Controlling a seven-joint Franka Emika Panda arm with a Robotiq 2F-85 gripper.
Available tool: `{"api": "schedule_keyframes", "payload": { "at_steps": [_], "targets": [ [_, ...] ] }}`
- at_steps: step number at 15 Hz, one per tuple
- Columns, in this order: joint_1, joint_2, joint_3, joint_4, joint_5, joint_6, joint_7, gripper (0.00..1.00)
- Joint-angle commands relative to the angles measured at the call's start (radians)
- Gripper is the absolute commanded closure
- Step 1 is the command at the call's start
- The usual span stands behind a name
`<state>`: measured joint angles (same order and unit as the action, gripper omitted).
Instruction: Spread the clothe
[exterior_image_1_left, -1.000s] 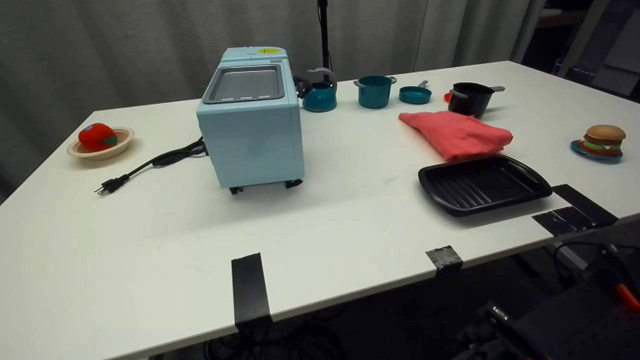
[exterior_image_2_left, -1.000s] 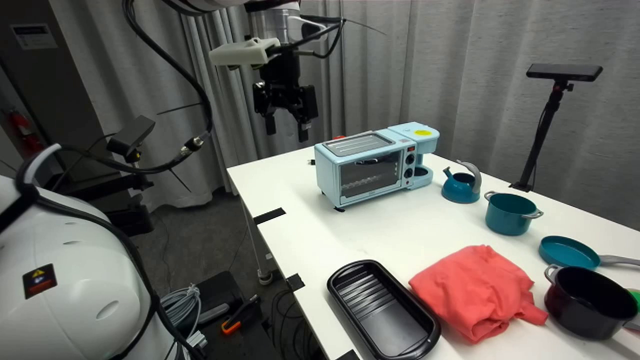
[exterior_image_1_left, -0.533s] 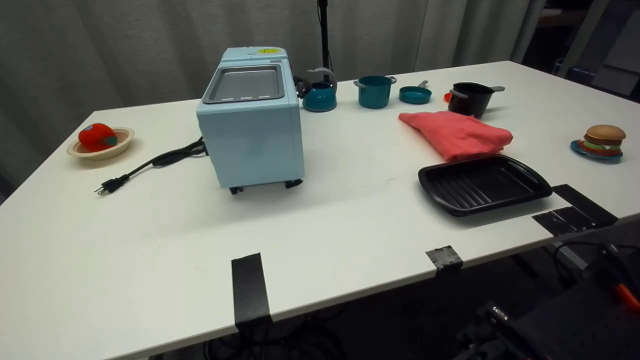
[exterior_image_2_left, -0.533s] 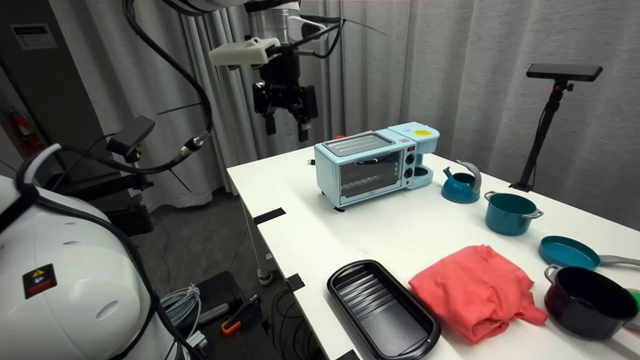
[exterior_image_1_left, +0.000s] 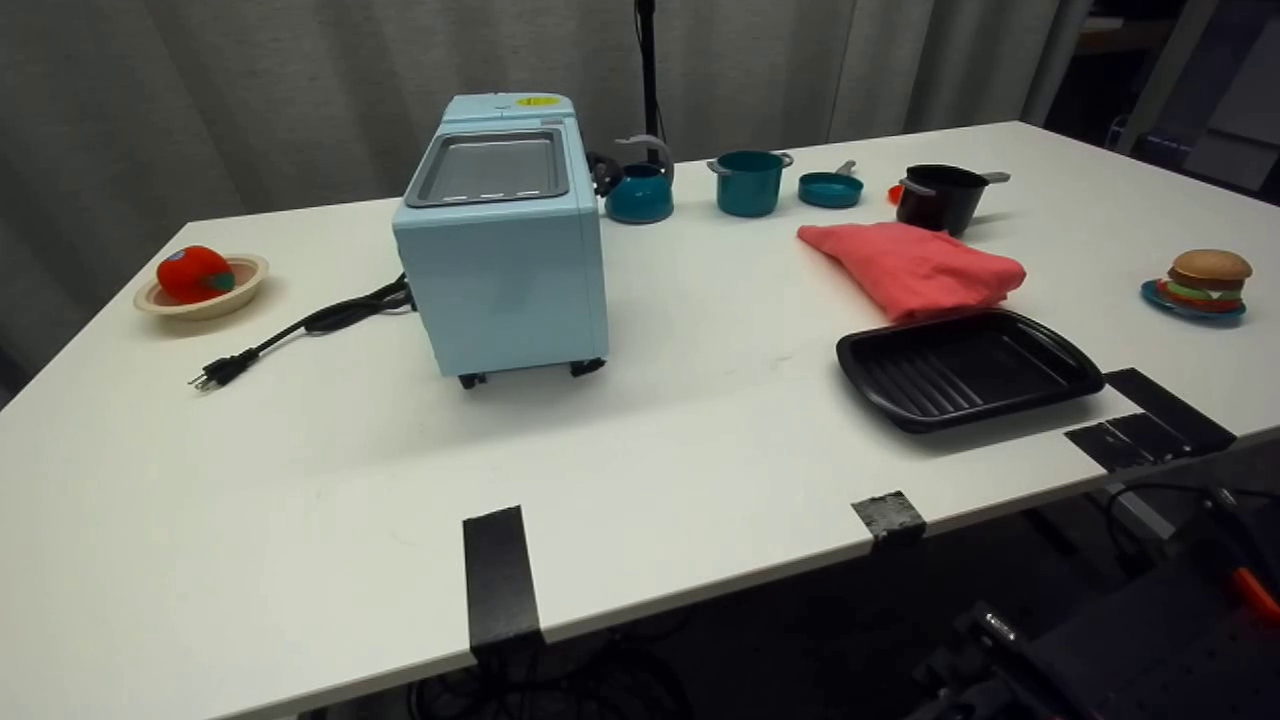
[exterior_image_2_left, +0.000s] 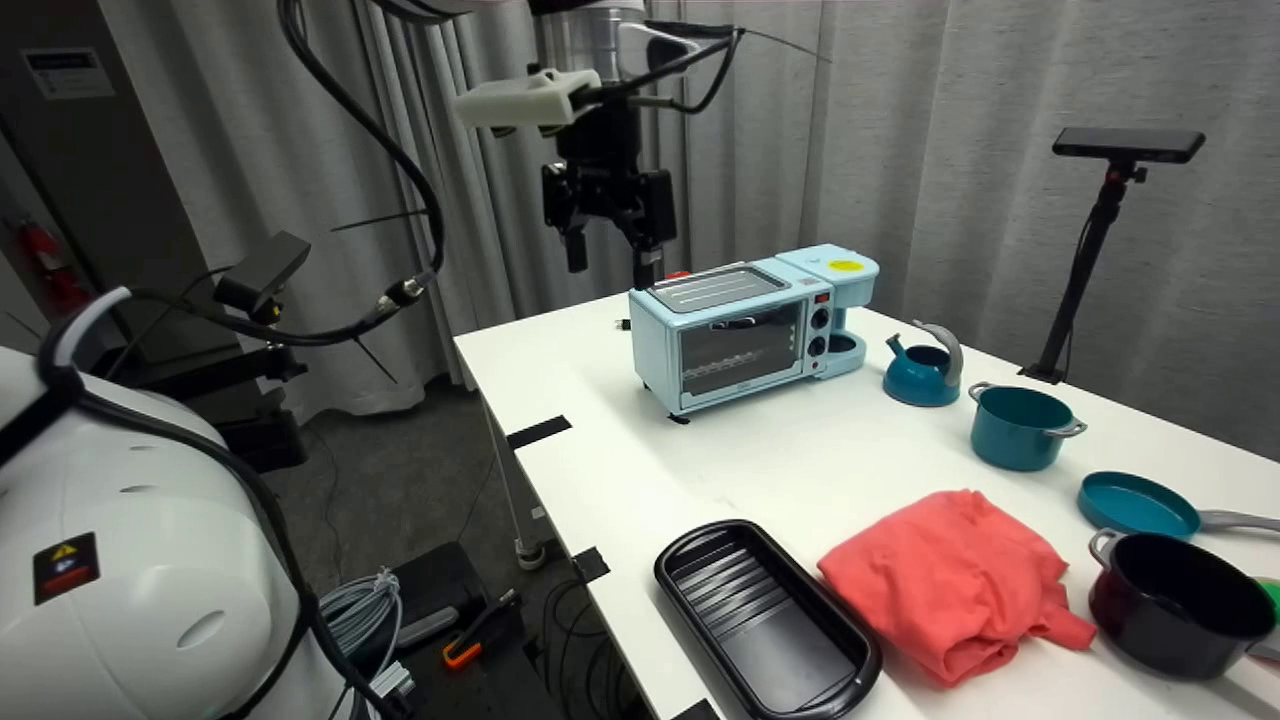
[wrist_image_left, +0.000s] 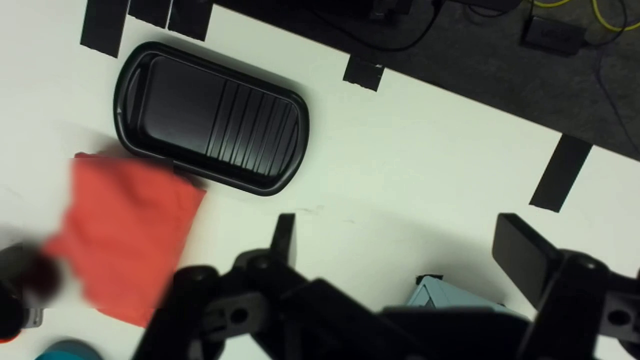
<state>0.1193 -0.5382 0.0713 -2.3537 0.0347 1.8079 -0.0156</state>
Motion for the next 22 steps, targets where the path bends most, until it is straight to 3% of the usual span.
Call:
{"api": "schedule_keyframes", "payload": {
  "at_steps": [1,5,9,16,22],
  "targets": [
    [-0.059,0.048,-0.08,0.042,-0.024,0.023,-0.075,0.0],
    [-0.113,0.14,-0.167,0.075,-0.014,0.1,-0.148,0.0],
    [-0.161,0.285,-0.212,0.123,-0.012,0.218,-0.149,0.0],
    [-0.226,0.519,-0.233,0.226,-0.012,0.297,-0.11,0.0],
    [-0.246,0.544,-0.228,0.223,-0.013,0.296,-0.12,0.0]
  ]
}}
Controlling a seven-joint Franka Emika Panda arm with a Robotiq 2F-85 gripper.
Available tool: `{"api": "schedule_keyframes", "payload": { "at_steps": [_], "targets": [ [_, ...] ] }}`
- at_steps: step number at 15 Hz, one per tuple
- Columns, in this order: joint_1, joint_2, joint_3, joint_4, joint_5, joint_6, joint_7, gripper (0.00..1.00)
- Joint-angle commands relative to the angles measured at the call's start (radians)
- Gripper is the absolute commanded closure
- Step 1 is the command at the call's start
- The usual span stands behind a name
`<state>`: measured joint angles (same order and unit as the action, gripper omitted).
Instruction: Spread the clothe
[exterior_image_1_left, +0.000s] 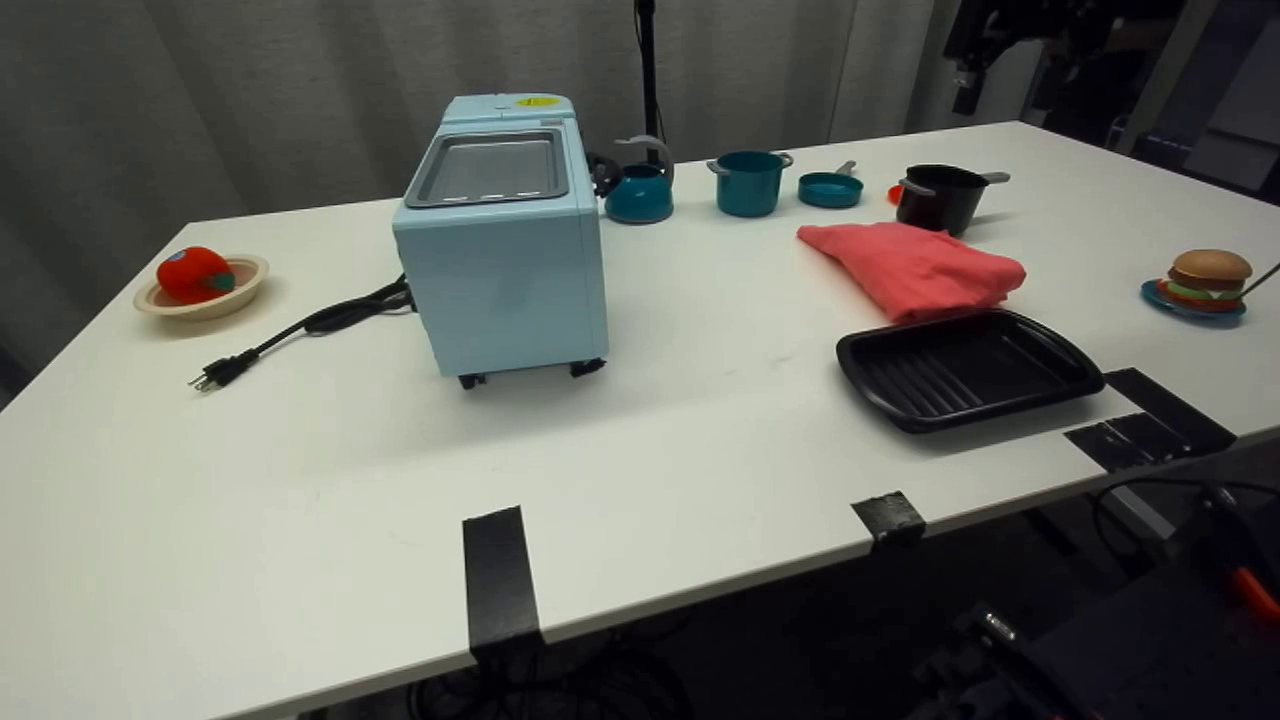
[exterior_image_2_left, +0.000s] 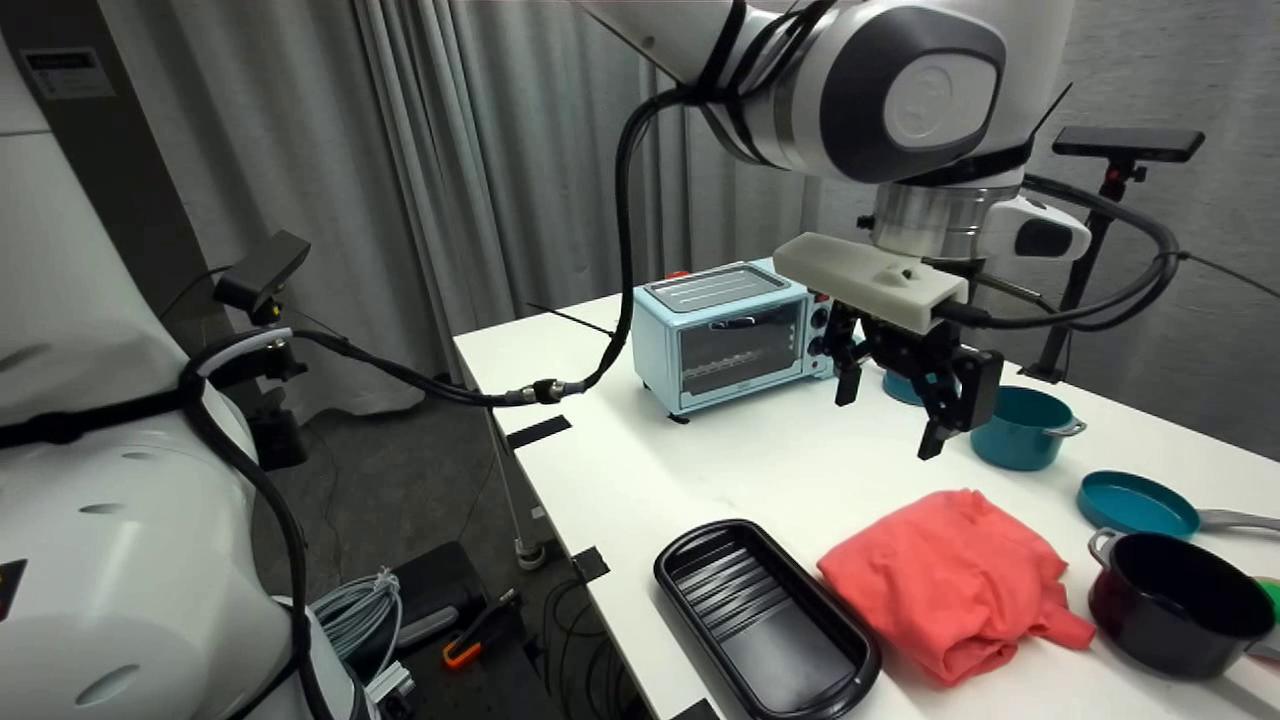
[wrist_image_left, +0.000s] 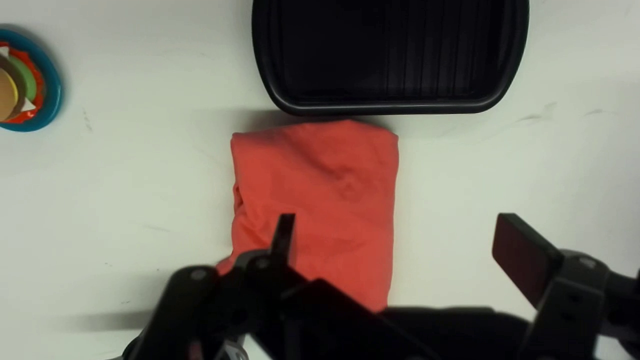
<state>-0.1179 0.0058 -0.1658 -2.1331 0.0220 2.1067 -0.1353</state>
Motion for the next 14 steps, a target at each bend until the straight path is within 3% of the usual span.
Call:
{"api": "schedule_keyframes", "payload": {
  "at_steps": [1,8,14],
  "targets": [
    [-0.009,0.001,0.009,0.005,0.0,-0.003,0.0,0.0],
    [-0.03,0.043,-0.01,0.037,0.027,0.009,-0.025,0.0],
    [-0.115,0.174,-0.055,0.108,0.126,0.009,-0.097,0.0]
  ]
}}
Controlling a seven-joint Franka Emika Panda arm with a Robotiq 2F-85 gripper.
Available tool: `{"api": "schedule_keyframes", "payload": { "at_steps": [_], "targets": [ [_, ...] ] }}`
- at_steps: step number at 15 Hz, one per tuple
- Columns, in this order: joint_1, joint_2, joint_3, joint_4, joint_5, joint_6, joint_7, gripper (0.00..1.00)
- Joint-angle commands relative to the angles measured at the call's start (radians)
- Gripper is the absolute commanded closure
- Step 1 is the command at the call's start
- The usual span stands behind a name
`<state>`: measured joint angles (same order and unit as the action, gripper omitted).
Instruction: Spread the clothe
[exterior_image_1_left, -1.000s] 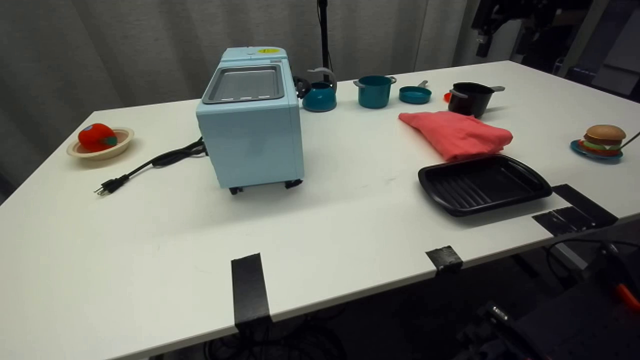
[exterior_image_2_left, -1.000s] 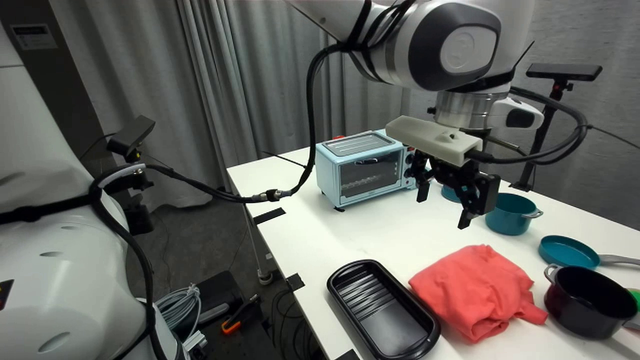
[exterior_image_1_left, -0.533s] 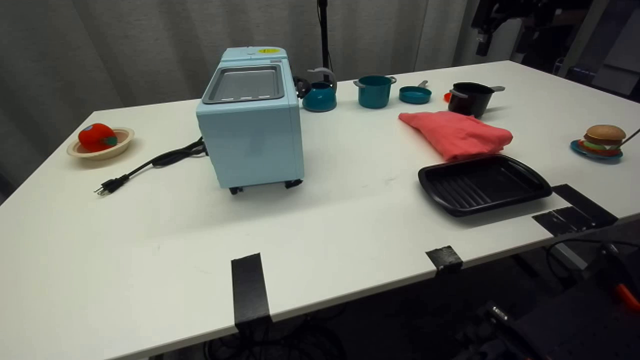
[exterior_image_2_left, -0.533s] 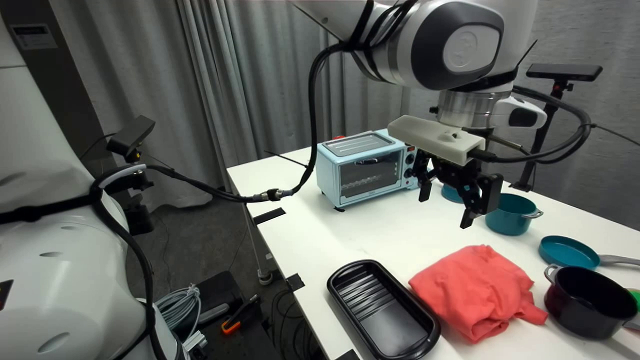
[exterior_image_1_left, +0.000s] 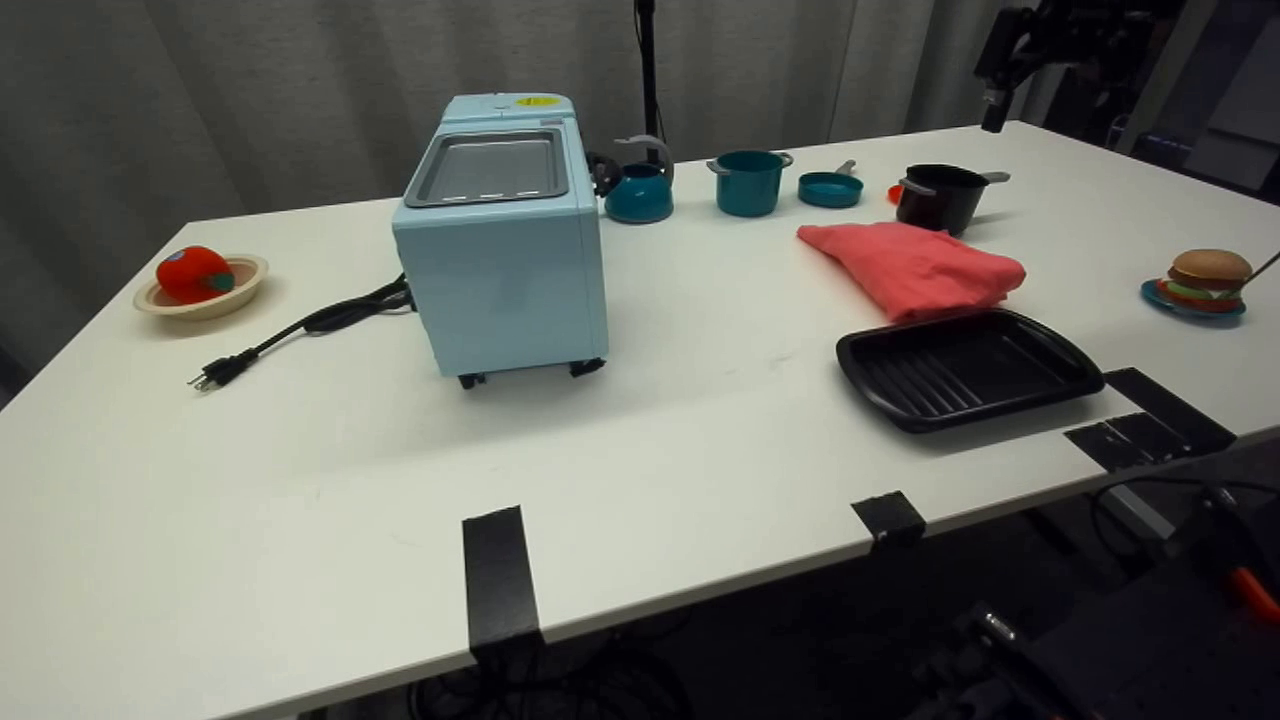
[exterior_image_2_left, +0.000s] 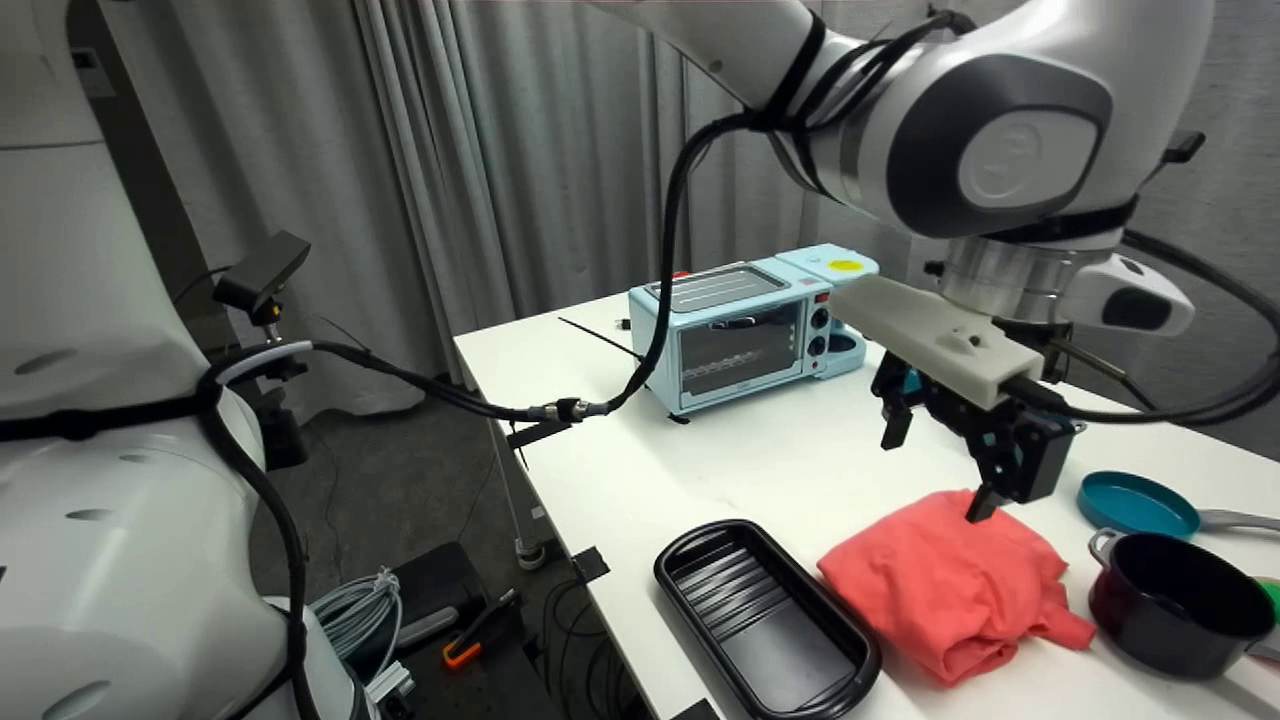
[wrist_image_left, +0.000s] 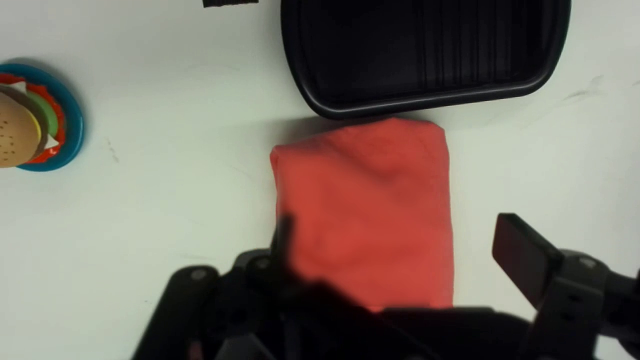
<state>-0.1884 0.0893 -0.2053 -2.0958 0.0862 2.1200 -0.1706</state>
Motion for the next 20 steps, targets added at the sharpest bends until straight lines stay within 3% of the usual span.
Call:
{"api": "schedule_keyframes", "payload": {
  "at_steps": [1,6,11,20],
  "targets": [
    [-0.06,0.127,-0.019,0.091,0.077,-0.006,-0.074,0.0],
    [-0.128,0.307,0.003,0.216,0.138,-0.025,-0.119,0.0],
    [-0.15,0.449,0.054,0.333,0.166,-0.031,-0.104,0.0],
    [-0.163,0.559,0.102,0.393,0.157,-0.066,-0.103,0.0]
  ]
}}
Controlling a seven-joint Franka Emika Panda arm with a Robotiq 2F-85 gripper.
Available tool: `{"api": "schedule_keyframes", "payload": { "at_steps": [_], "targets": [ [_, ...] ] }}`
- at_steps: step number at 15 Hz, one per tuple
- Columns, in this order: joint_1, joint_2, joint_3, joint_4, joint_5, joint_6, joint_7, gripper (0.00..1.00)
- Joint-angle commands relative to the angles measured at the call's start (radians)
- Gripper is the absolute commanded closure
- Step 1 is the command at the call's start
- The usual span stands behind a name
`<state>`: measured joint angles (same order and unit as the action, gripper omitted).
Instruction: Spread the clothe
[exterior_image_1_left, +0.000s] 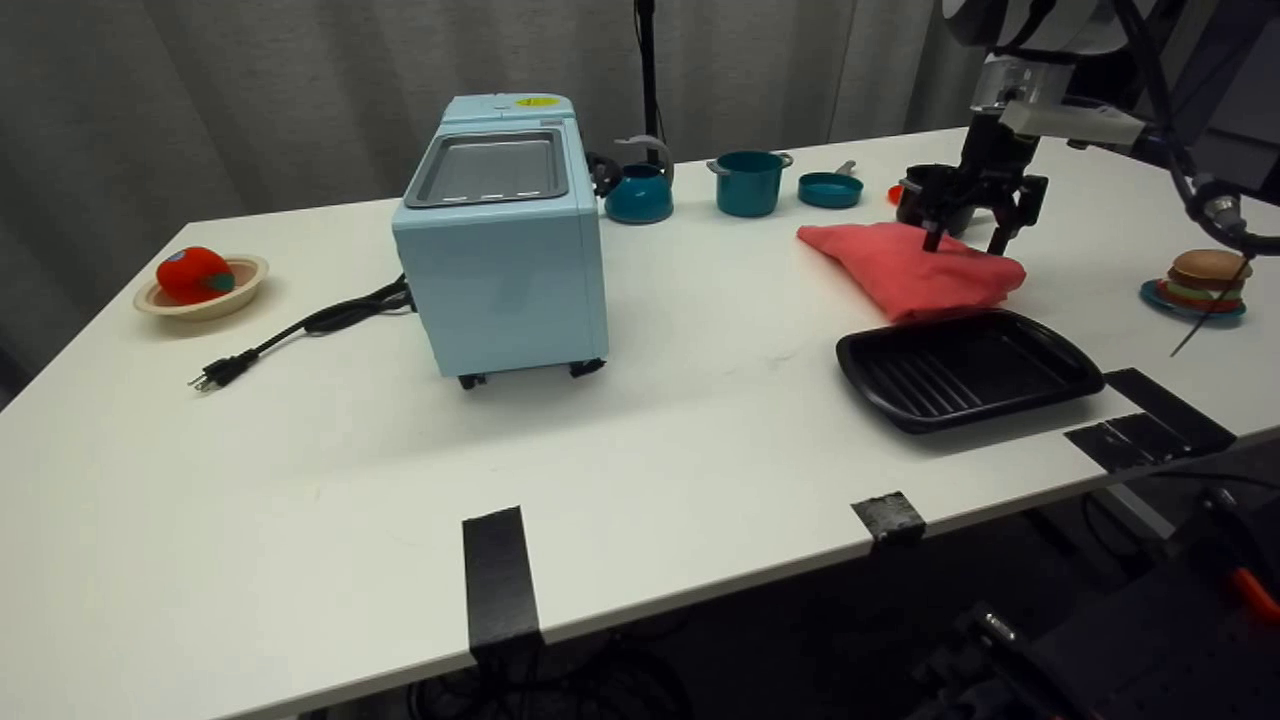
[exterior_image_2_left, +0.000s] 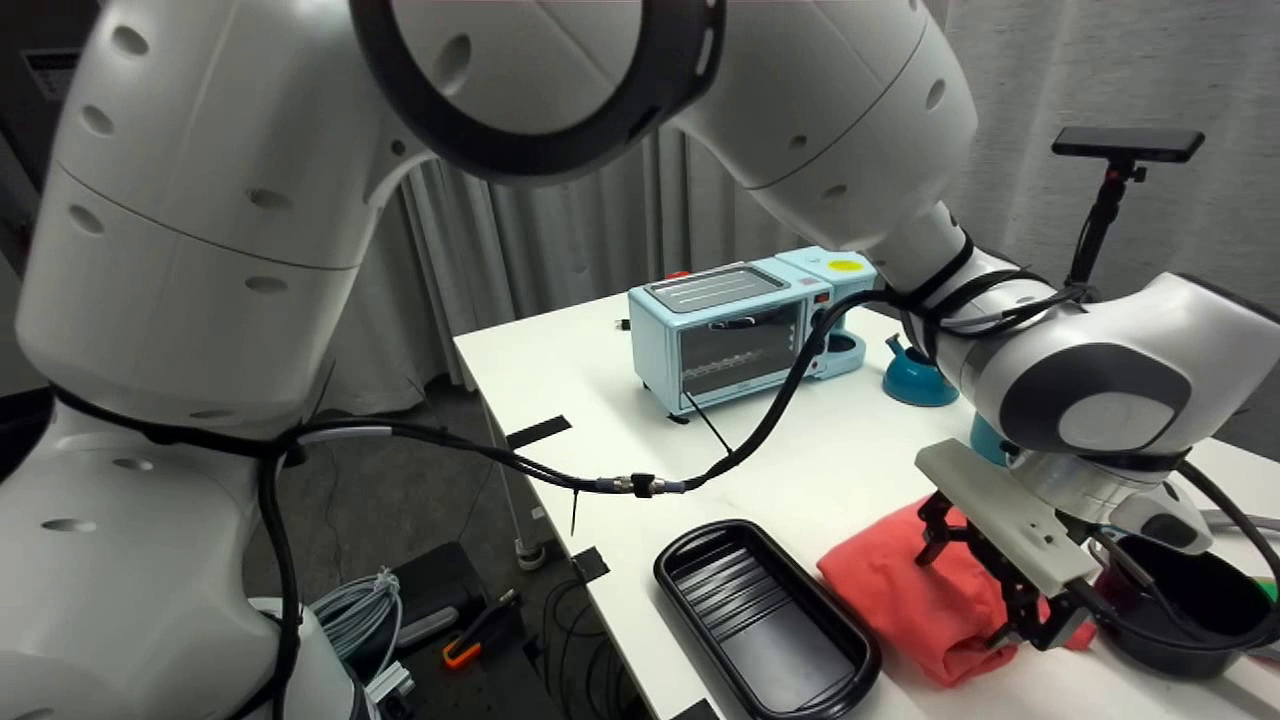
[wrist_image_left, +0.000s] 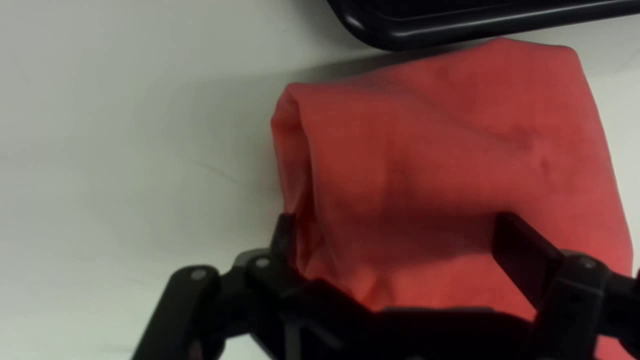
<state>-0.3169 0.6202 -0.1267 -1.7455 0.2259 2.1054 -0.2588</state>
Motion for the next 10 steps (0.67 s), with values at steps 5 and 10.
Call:
{"api": "schedule_keyframes", "payload": {
  "at_steps": [5,10],
  "targets": [
    [-0.049,0.028,0.031,0.031,0.027,-0.076,-0.015,0.25],
    [-0.047,0.022,0.03,0.028,0.023,-0.087,-0.008,0.58]
  ]
}}
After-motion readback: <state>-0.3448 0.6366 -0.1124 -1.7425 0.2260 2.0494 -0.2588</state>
